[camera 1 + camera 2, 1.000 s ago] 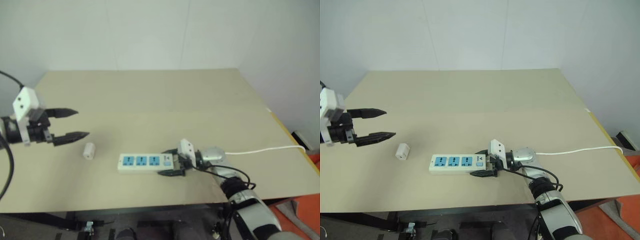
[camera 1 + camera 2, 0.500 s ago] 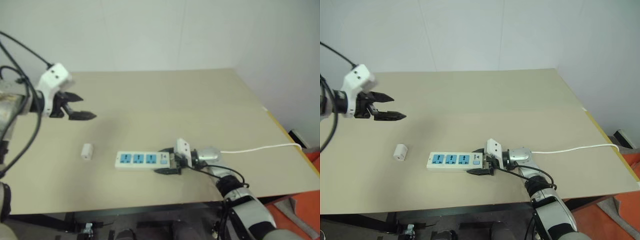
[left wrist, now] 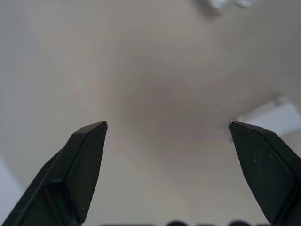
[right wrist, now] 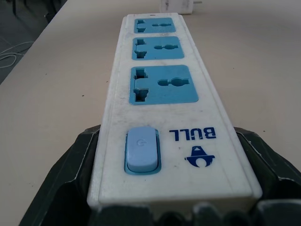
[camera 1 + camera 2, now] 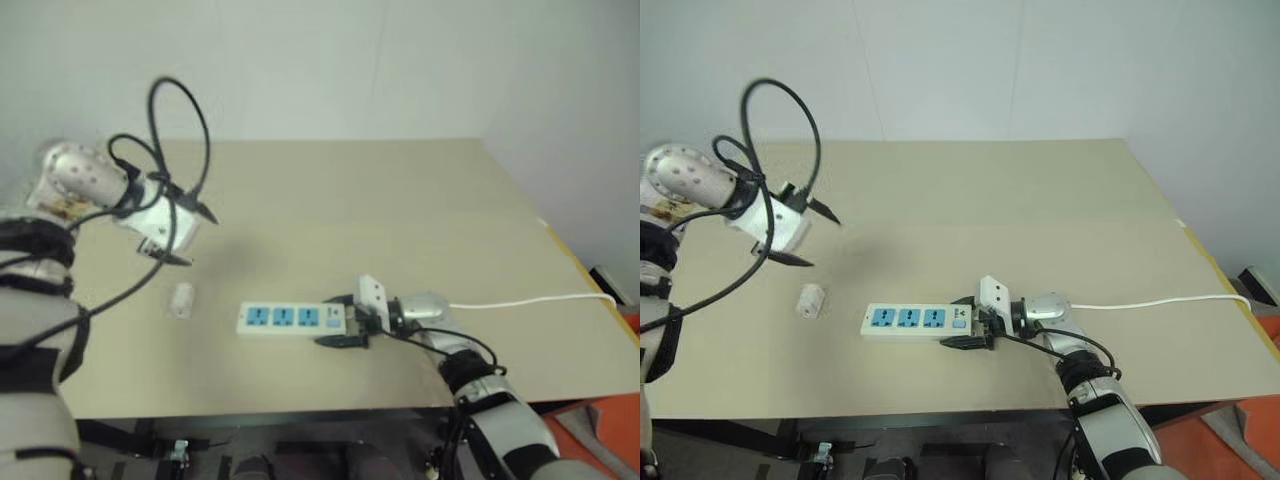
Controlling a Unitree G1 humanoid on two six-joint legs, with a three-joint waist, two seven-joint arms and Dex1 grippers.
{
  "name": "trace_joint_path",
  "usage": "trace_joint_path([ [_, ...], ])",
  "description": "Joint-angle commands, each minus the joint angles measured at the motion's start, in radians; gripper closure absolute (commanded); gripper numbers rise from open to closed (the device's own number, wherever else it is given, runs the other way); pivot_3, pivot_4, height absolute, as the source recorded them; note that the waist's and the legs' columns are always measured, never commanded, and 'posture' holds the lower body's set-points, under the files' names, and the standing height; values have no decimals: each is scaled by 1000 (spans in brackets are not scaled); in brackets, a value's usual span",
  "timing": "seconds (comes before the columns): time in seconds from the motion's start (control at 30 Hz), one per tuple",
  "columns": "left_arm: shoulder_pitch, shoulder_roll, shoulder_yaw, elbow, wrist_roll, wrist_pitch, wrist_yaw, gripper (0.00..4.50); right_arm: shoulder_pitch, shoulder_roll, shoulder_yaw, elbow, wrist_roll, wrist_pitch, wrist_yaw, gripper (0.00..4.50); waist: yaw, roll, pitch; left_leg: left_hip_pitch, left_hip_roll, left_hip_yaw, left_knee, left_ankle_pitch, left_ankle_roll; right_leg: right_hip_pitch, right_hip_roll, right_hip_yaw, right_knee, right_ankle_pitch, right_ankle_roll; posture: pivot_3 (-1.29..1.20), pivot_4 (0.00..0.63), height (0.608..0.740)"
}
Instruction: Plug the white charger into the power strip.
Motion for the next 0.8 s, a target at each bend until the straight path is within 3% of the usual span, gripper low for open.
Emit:
trace_joint_path([
  [0.03,-60,-11,-40,71,86,-164,18,0,7,-21,-17,-55,14,30,0,1099,1,0,0,-1,0,0,1,0,0,0,0,0,0,0,0,0,150,740],
  [0.4,-109,-9,-218,110,493,-426,415,0,50,-58,-16,-146,26,95,-18,1099,1,0,0,-4,-1,0,8,-2,4,-1,-1,0,3,0,1,0,150,740],
  [0.63,-197,3,-407,44,898,-416,895,0,59,-66,-11,-173,30,121,-27,1099,4,0,0,-3,-1,0,8,-2,4,-1,-1,0,3,0,2,0,150,740],
  [0.8,-219,-9,-535,41,1083,-414,1192,0,61,-67,-10,-185,31,134,-33,1099,7,0,0,-3,-1,0,7,-2,4,-1,-1,0,3,-1,2,0,150,740],
])
